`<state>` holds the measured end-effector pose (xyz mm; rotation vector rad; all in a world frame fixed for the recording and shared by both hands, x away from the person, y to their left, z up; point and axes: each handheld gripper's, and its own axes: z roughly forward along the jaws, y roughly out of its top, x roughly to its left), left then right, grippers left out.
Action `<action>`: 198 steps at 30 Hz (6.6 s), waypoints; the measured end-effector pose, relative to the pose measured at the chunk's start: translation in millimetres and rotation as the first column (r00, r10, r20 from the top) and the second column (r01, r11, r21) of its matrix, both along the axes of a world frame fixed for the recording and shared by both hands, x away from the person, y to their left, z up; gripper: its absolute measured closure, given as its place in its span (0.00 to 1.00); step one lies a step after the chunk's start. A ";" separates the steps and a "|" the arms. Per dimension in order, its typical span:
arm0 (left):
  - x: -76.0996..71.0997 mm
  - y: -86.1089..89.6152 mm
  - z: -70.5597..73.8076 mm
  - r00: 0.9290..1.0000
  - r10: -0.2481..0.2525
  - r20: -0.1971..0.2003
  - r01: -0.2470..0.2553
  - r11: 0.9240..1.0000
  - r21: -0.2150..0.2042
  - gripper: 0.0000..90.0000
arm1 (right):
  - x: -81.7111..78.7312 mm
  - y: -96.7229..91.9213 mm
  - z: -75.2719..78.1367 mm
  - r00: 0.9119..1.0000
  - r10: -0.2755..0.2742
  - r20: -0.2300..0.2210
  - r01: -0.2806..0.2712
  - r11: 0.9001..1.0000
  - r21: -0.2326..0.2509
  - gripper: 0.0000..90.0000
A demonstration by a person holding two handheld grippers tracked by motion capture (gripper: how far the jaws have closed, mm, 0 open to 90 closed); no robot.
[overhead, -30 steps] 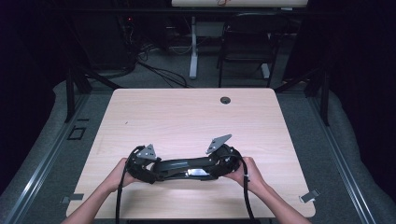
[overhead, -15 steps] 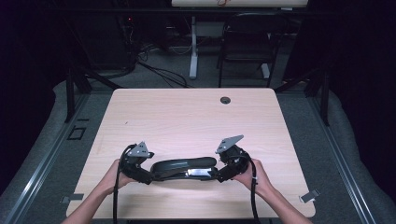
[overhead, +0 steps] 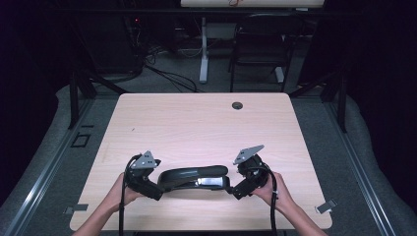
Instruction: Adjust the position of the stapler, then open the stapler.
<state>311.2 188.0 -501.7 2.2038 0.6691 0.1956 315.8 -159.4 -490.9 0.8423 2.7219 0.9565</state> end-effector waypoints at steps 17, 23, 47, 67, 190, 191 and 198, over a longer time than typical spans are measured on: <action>-25.0 -34.6 9.4 0.997 -0.019 0.072 0.024 0.997 -0.069 0.00 | -10.9 0.0 -2.5 1.000 -0.007 0.000 0.007 0.999 -0.047 0.02; -27.9 -42.3 7.8 0.998 -0.021 0.062 0.025 0.998 -0.060 0.02 | -10.7 1.2 -3.7 1.000 -0.005 -0.001 0.005 0.999 -0.044 0.02; -48.2 -79.6 -5.8 0.997 -0.037 0.073 0.037 0.999 -0.001 0.55 | -12.0 10.9 -14.1 0.999 0.032 0.013 -0.030 0.995 -0.100 0.31; -50.0 -103.2 -27.1 0.996 0.018 0.083 -0.022 0.999 0.047 0.90 | -17.0 23.7 -26.7 0.996 0.067 0.054 -0.055 0.980 -0.189 0.83; -35.6 -142.9 -64.7 0.936 0.315 0.160 -0.293 0.945 -0.146 1.00 | -19.3 37.2 -71.9 0.943 0.091 0.321 -0.033 0.983 -0.180 1.00; -35.2 -143.1 -64.9 0.936 0.314 0.161 -0.293 0.945 -0.145 1.00 | -20.0 37.9 -72.9 0.940 0.082 0.330 -0.026 0.985 -0.172 1.00; -33.3 -142.6 -65.5 0.939 0.313 0.142 -0.291 0.944 -0.155 1.00 | -21.3 40.2 -71.1 0.930 0.119 0.347 -0.043 0.975 -0.219 1.00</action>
